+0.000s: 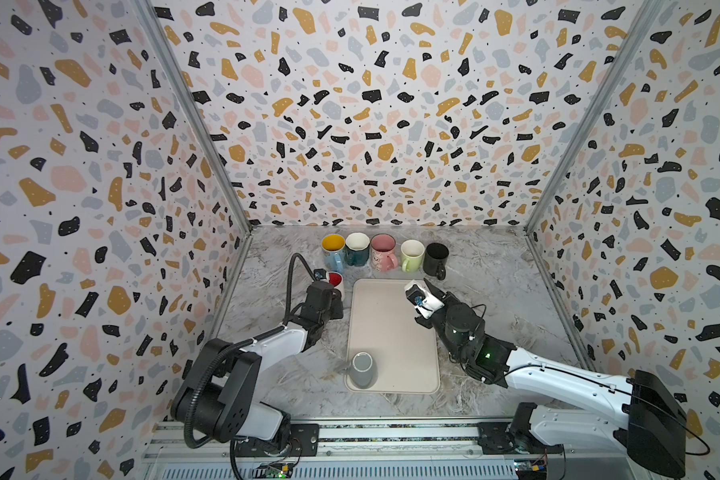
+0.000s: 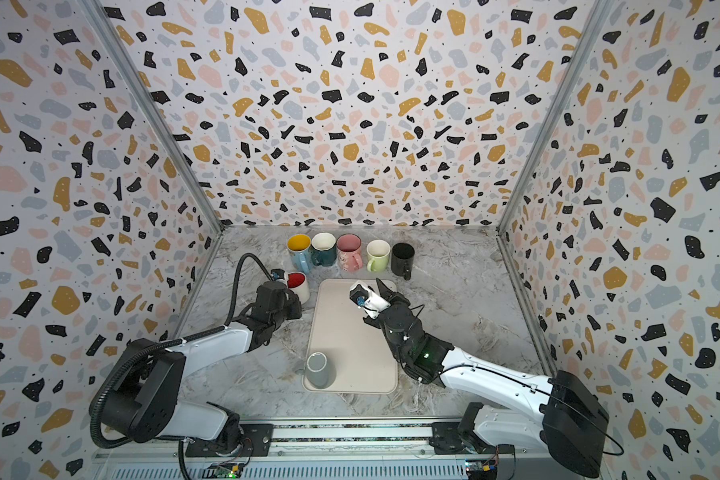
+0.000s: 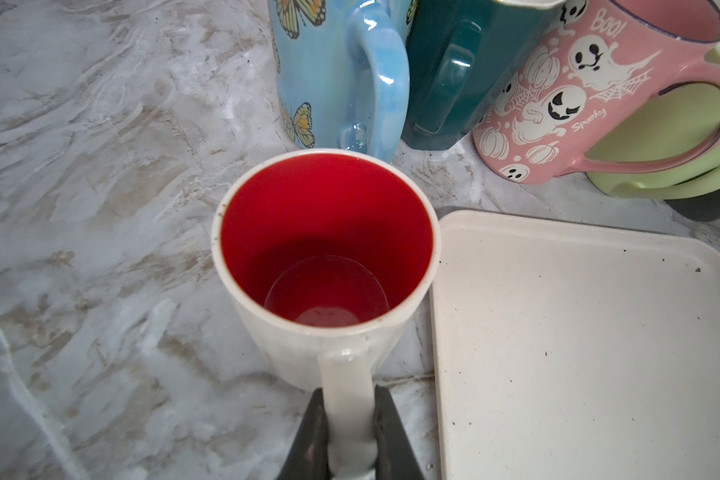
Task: Turn the mug right side up
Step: 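Lower the white mug upright onto the table and open the left gripper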
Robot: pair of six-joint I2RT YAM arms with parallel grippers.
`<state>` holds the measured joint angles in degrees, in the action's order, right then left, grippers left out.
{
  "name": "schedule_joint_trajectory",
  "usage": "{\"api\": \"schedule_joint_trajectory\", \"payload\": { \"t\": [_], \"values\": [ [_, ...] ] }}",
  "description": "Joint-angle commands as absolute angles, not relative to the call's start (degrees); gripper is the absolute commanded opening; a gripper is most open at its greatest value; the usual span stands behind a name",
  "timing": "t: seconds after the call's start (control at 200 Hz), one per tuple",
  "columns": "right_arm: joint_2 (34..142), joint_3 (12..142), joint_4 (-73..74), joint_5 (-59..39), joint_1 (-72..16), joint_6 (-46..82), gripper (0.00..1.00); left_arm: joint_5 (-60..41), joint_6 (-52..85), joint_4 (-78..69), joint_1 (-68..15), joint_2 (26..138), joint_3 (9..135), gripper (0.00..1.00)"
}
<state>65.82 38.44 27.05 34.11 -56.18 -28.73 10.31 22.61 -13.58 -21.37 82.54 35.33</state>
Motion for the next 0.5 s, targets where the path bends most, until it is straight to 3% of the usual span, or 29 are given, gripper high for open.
{"api": "schedule_joint_trajectory", "payload": {
  "t": [0.0,0.405,0.496],
  "values": [
    [64.7,38.7,27.4,34.1,-55.9,-27.7,0.33,12.1,23.2,-17.4,-21.0,82.9,35.9,0.0],
    [64.6,38.5,27.0,33.9,-55.7,-27.0,0.34,11.4,25.0,-15.5,-21.0,82.7,34.4,0.0],
    [64.6,38.5,27.1,33.9,-55.7,-26.9,0.34,11.6,24.9,-15.2,-21.1,82.2,34.0,0.11]
  ]
}}
